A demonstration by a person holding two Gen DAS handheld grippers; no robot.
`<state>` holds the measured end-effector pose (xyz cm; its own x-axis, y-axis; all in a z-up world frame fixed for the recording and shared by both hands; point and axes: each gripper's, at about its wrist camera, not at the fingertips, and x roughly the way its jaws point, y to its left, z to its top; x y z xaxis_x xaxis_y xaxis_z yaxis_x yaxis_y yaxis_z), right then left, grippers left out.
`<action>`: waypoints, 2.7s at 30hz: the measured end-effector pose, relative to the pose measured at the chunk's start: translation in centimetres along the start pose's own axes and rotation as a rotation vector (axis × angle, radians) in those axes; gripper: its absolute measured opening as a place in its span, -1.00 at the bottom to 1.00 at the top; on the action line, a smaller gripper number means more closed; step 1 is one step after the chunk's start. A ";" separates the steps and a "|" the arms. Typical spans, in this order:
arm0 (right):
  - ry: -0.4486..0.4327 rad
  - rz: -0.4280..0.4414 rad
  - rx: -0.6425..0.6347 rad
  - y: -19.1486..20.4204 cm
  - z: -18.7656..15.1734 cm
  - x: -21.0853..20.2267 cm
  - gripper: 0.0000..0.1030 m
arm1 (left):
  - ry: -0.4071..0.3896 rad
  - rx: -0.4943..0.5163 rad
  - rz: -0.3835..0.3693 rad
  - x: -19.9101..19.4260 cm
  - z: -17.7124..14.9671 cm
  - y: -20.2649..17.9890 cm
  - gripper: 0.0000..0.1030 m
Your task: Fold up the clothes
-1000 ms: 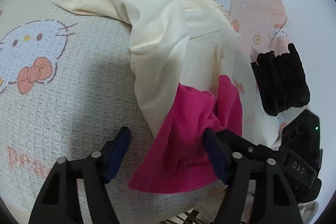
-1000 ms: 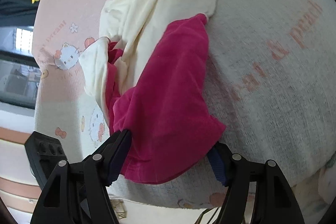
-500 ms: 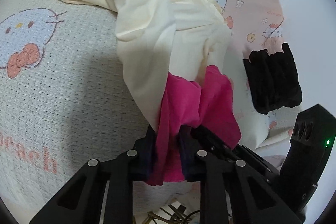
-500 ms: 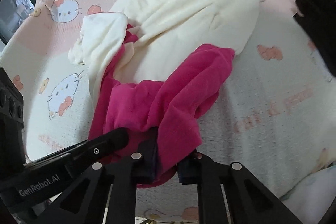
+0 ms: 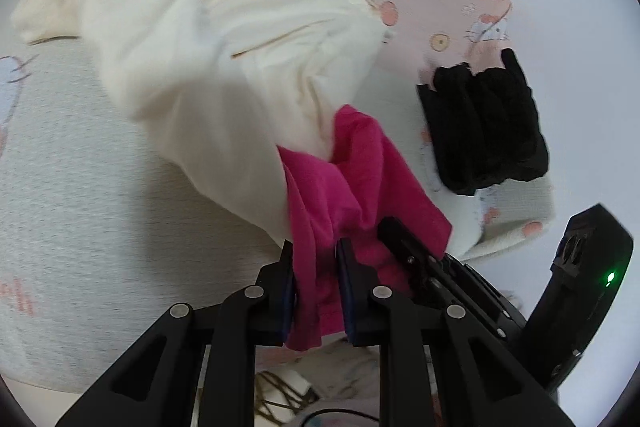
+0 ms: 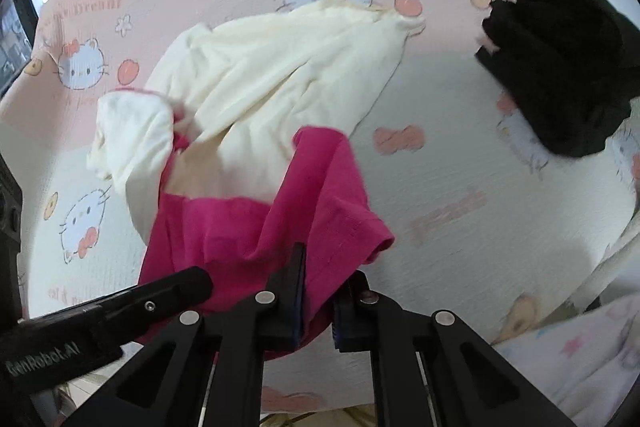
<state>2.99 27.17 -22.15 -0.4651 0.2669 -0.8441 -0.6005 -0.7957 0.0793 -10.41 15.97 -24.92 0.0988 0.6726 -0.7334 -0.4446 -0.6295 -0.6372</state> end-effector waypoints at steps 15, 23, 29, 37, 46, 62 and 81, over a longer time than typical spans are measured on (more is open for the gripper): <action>-0.081 -0.122 0.022 -9.0 6.1 -2.8 -0.87 | 0.090 0.135 -0.058 5.9 1.7 -10.3 -0.70; -0.120 -0.188 0.052 -14.6 8.6 -3.4 -0.87 | 0.125 0.209 -0.095 9.5 2.9 -16.1 -0.75; -0.107 -0.178 0.192 -18.7 8.8 -2.3 -0.87 | 0.123 0.161 -0.107 11.1 4.7 -16.7 -0.75; -0.136 -0.206 0.291 -22.1 10.2 -1.1 -0.88 | 0.098 0.277 -0.025 12.1 5.5 -18.1 -0.75; -0.078 -0.184 0.371 -24.7 10.4 -0.2 -0.80 | 0.035 0.485 0.137 11.7 5.2 -19.4 -0.64; -0.081 -0.119 0.427 -20.4 7.9 -8.6 0.41 | -0.025 0.289 0.114 4.2 5.0 -13.3 0.58; 0.028 -0.071 0.212 -7.6 10.1 -5.3 0.41 | -0.120 0.162 0.253 -0.3 8.6 -4.3 0.58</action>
<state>3.49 37.27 -12.94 -0.4006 0.3006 -0.8655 -0.7558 -0.6424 0.1266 -16.15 21.84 -19.95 -0.1339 0.5498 -0.8245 -0.5786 -0.7188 -0.3854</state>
